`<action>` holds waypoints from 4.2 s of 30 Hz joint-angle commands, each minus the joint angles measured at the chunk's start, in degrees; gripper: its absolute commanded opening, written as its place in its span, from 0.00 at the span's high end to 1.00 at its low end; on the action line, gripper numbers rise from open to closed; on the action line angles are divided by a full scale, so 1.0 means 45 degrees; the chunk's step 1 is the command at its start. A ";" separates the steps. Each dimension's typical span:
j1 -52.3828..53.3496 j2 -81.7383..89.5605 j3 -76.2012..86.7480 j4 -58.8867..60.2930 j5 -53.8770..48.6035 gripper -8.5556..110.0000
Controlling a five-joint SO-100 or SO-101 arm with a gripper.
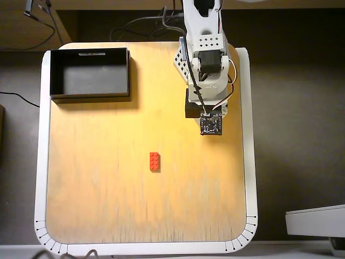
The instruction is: Grasp a lego block and put it in the bin.
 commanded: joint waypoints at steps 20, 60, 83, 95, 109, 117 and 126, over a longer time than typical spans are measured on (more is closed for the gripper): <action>-0.0176 0.1211 0.1992 0.0156 0.0059 0.92; 0.1738 -0.7754 -0.7695 -0.0605 0.2520 0.93; 0.6719 -1.6055 -1.3496 -0.4512 0.5762 0.81; 0.7500 -1.6875 -1.3633 -0.5430 0.6113 0.72; 0.7988 -1.8652 -1.3633 -0.6367 0.6445 0.72; 0.8047 -1.9727 -1.3633 -0.7910 0.6523 0.72; 0.8105 -2.0508 -1.3633 -0.7988 0.6641 0.72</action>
